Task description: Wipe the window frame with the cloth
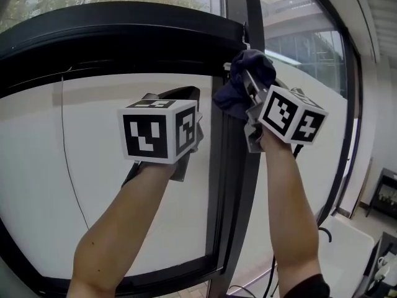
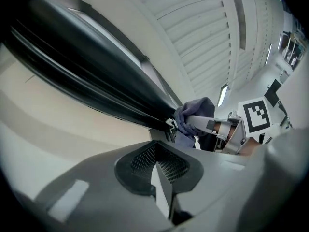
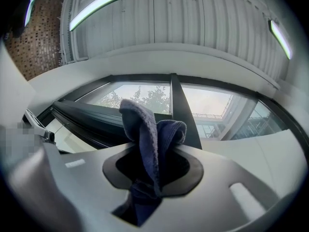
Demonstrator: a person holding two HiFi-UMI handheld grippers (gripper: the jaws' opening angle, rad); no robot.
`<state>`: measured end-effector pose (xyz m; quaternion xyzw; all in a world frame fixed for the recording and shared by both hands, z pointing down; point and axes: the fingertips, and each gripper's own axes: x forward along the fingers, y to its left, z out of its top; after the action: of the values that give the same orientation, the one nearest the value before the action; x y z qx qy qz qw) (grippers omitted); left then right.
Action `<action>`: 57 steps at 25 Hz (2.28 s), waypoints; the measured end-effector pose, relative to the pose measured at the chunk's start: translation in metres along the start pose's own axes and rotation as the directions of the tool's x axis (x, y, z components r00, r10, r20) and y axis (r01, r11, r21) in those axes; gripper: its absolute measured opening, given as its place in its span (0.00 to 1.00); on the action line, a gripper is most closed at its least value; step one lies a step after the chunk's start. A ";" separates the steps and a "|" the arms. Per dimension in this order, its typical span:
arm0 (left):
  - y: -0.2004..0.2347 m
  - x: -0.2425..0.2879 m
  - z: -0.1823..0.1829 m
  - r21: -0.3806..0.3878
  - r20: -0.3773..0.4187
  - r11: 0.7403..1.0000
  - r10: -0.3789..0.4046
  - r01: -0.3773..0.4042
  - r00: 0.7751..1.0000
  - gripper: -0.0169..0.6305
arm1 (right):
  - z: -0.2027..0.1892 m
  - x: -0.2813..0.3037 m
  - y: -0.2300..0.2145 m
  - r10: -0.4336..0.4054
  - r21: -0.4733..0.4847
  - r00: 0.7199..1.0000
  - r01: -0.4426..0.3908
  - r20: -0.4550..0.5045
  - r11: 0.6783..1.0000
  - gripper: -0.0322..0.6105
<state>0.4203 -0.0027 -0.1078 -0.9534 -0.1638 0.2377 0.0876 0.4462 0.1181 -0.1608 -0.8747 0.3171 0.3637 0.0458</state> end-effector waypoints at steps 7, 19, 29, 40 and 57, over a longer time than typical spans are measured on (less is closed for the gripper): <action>-0.004 0.002 0.002 0.069 0.008 0.994 0.080 -0.081 0.997 0.02 | -0.008 0.003 0.001 0.047 -0.054 0.999 -0.048 -0.023 0.997 0.21; 0.005 -0.004 -0.031 0.023 -0.035 0.990 0.139 -0.138 0.990 0.02 | -0.035 -0.013 0.008 0.087 -0.034 0.996 -0.088 -0.037 0.996 0.21; -0.005 -0.014 -0.059 0.002 -0.068 0.992 0.126 -0.126 0.990 0.02 | -0.062 -0.033 0.014 0.082 -0.019 0.993 -0.084 -0.090 0.996 0.21; -0.022 -0.027 -0.089 -0.023 -0.110 0.995 0.091 -0.094 0.990 0.02 | -0.092 -0.057 0.018 0.075 -0.008 0.987 -0.077 -0.145 0.997 0.21; -0.031 -0.048 -0.147 -0.068 -0.182 0.993 0.079 -0.093 0.980 0.02 | -0.146 -0.100 0.030 0.083 0.070 0.976 -0.070 -0.202 0.995 0.21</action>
<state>0.4431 -0.0039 0.0482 -0.9798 -0.1230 0.1480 0.0550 0.4640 0.1005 0.0169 -0.8928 0.3646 0.2633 0.0260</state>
